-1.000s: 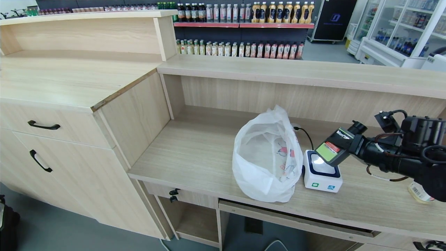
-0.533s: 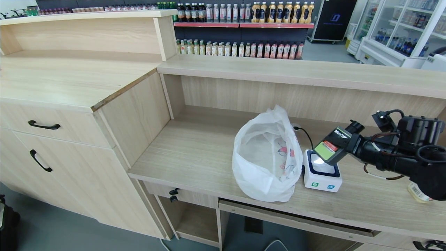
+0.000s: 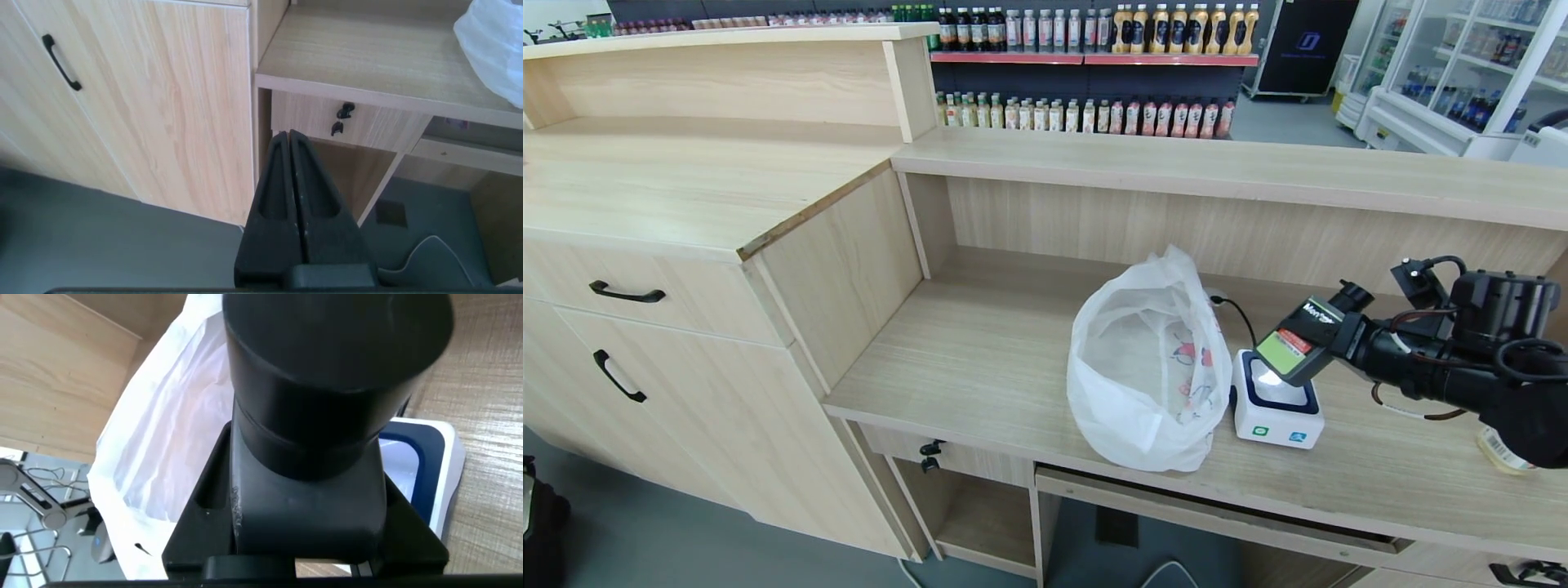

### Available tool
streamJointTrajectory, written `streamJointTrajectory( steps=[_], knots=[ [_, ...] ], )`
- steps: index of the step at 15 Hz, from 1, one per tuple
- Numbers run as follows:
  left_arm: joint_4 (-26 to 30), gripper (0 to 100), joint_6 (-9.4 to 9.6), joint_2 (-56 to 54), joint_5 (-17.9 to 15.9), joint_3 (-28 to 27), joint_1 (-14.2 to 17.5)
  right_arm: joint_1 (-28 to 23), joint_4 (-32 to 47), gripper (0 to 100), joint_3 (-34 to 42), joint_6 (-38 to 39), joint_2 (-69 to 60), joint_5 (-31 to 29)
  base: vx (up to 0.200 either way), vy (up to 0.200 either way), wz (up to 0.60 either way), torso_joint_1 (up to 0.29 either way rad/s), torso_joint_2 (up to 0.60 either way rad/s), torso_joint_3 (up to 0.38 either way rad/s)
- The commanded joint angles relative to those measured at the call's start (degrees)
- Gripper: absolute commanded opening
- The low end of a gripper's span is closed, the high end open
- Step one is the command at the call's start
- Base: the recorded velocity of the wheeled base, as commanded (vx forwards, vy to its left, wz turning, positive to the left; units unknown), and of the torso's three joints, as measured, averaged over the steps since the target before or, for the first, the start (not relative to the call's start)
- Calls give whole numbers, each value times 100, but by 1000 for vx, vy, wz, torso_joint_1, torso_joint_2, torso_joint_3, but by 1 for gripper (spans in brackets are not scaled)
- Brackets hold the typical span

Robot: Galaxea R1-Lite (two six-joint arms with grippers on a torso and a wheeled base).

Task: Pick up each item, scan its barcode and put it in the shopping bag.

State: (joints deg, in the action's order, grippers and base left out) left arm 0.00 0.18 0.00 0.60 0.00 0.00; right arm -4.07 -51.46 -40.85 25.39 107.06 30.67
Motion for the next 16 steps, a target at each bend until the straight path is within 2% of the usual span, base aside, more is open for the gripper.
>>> streamJointTrajectory(
  steps=[1, 10, 11, 12, 14, 15, 16],
  knots=[
    [0, 0, -1, 0, 2, 0, 0, 3, 4, 0, 7, 1, -27, 0, 0, 0, 0, 0, 0, 0],
    [0, 0, -1, 0, 2, 0, 0, 20, -5, 0, -2, -43, -71, 0, 0, 0, 0, 0, 0, 0],
    [0, 0, -1, 0, 2, 0, 0, 82, 4, 0, 86, -658, -264, -61, 0, 0, 0, 0, 0, 0],
    [0, 0, -1, 0, 2, 0, 0, 47, -5, 0, 306, -1889, -484, -246, 0, 0, 0, 0, 0, 0],
    [0, 0, -1, 0, 2, 0, 0, -357, 233, 0, 1000, -4455, -1196, -1301, 0, 0, 0, 0, 0, 0],
    [0, 0, -1, 0, 2, 0, 0, -586, 312, 0, 1150, -5211, -1460, -1591, 0, 0, 0, 0, 0, 0],
    [0, 0, -1, 0, 2, 0, 0, -718, 364, 0, 1211, -5369, -1767, -1608, 0, 0, 0, 0, 0, 0]
  ],
)
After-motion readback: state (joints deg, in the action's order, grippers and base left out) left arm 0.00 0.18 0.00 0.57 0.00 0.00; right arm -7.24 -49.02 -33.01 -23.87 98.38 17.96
